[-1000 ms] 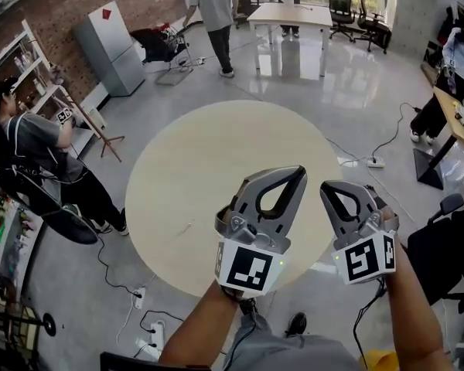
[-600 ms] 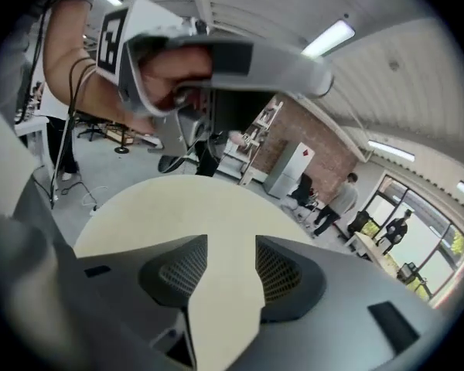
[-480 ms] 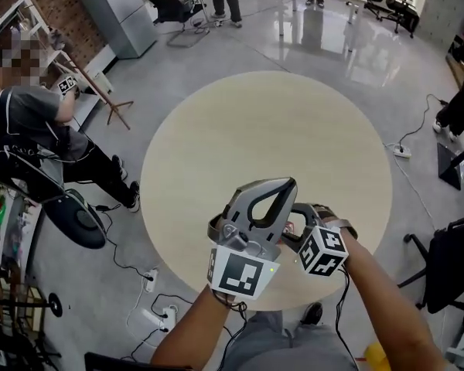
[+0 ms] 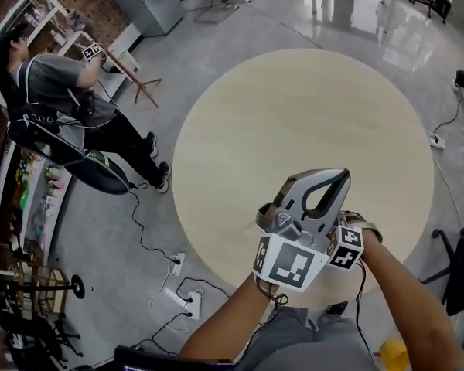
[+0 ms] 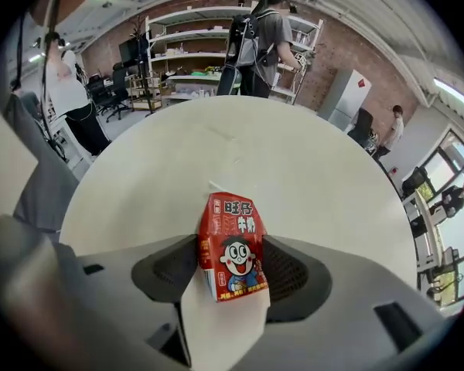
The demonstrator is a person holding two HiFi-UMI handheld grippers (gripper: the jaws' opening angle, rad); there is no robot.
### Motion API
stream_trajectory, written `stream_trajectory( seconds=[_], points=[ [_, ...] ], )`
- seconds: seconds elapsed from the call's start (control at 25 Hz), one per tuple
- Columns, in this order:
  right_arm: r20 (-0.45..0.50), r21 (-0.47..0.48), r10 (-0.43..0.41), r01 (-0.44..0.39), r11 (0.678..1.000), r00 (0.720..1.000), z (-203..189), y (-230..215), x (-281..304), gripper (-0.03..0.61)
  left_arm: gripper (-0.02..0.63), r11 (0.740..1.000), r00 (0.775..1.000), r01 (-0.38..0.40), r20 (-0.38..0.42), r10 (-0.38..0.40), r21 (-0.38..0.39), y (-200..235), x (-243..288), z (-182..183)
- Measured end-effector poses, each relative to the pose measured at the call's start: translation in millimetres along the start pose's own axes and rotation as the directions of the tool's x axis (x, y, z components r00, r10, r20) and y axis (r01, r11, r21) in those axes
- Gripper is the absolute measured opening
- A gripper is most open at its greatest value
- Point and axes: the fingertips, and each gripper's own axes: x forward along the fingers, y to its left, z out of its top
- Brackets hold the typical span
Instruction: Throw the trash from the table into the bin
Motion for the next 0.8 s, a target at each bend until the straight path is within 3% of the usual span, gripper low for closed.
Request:
stream_trajectory(
  seconds=[0.08, 0.24, 0.36, 0.48, 0.56, 0.68, 0.8],
  points=[
    [0.011, 0.023, -0.015, 0.015, 1.0, 1.0, -1.9, -0.9, -0.7, 0.262, 0.044, 1.0, 1.0, 0.01, 0.003, -0.01, 0.0, -4.7, 4.5, 0.0],
    [0.051, 0.078, -0.119, 0.114, 0.99, 0.992, -4.5, -14.1, -26.7, 0.122, 0.044, 1.0, 0.999, 0.03, 0.022, -0.03, 0.008, -13.3, 9.6, 8.1],
    [0.078, 0.113, -0.186, 0.177, 0.978, 0.979, -11.7, -19.4, -51.8, 0.11, 0.044, 0.999, 0.998, 0.041, 0.037, -0.041, 0.013, -24.8, 12.7, 18.4],
    [0.131, 0.177, -0.328, 0.304, 0.936, 0.935, -18.6, -31.5, -98.4, 0.107, 0.044, 0.997, 0.996, 0.063, 0.062, -0.065, 0.032, -46.1, 19.5, 37.7],
    [0.166, 0.235, -0.469, 0.427, 0.873, 0.867, -25.9, -45.5, -148.4, 0.106, 0.044, 0.995, 0.992, 0.082, 0.087, -0.086, 0.053, -63.1, 26.6, 57.0],
    [0.199, 0.309, -0.672, 0.605, 0.734, 0.713, -45.6, -66.3, -244.2, 0.107, 0.044, 0.989, 0.984, 0.105, 0.136, -0.118, 0.1, -90.3, 42.4, 94.1],
    [0.227, 0.309, -0.798, 0.736, 0.602, 0.558, -74.9, -68.0, -343.7, 0.107, 0.044, 0.981, 0.972, 0.118, 0.182, -0.146, 0.155, -127.5, 59.0, 137.2]
  ],
)
